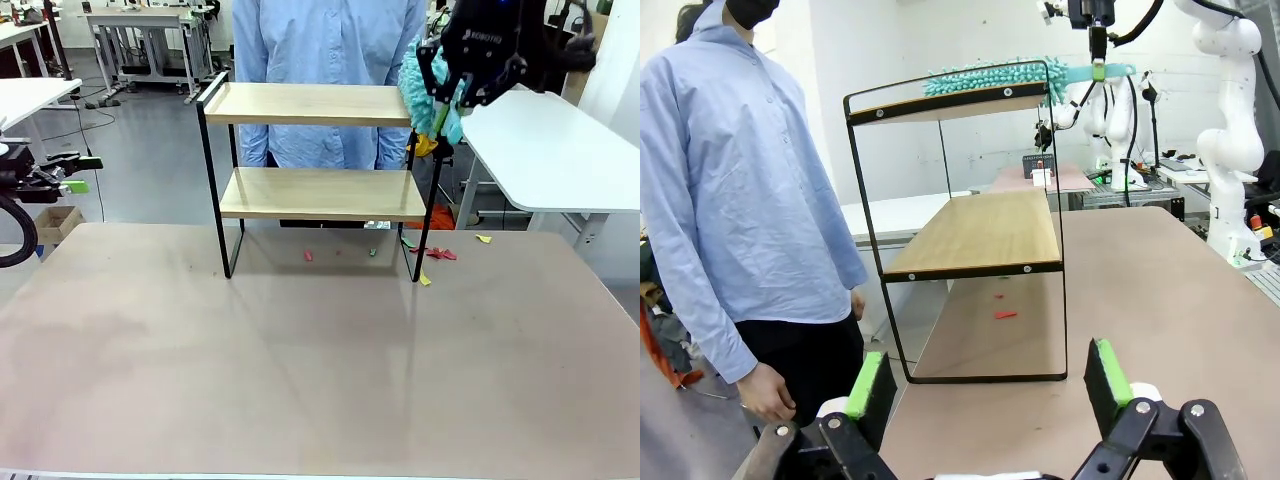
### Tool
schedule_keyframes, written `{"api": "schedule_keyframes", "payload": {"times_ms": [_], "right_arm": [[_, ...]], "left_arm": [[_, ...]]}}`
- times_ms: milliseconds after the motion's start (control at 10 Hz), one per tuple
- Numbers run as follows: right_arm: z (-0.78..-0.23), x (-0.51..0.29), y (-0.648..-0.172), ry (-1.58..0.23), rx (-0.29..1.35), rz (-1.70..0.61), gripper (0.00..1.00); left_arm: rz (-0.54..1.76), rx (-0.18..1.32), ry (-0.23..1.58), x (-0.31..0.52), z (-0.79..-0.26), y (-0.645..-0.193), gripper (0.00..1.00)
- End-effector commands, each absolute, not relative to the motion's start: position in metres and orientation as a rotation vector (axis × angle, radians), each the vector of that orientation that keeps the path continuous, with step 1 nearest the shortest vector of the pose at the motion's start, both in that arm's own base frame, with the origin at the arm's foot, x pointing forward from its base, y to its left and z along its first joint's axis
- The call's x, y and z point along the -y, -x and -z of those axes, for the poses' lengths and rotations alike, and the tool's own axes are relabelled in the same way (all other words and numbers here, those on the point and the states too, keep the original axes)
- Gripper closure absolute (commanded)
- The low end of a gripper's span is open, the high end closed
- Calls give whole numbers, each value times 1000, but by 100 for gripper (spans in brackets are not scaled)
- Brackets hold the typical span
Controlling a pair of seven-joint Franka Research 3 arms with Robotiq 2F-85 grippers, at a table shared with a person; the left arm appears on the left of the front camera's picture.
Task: Clean the shelf.
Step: Clean the specific section of the Shelf indicated by the human with the Duster.
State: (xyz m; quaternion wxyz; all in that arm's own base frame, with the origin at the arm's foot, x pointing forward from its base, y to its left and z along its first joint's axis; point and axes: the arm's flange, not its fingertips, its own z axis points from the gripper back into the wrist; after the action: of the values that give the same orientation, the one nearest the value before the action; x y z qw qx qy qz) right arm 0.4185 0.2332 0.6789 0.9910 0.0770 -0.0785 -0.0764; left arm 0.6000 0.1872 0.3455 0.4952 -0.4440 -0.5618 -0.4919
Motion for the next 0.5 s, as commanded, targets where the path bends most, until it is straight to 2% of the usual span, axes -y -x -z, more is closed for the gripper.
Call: {"api": "schedule_keyframes", "payload": {"times_ms": [0, 100, 200, 400], "right_arm": [[-688, -210, -400, -291, 216, -98, 87], [-692, -206, -395, -354, 198, -264, 87], [-692, -205, -393, -360, 202, -349, 87], [-683, -216, -382, -350, 112, -662, 87]], "left_arm": [[1208, 1364, 1071, -186, -348, -597, 0], [1208, 1364, 1071, -186, -348, -597, 0], [1208, 1364, 1071, -186, -348, -597, 0], [1208, 1364, 1071, -186, -348, -597, 0]]}}
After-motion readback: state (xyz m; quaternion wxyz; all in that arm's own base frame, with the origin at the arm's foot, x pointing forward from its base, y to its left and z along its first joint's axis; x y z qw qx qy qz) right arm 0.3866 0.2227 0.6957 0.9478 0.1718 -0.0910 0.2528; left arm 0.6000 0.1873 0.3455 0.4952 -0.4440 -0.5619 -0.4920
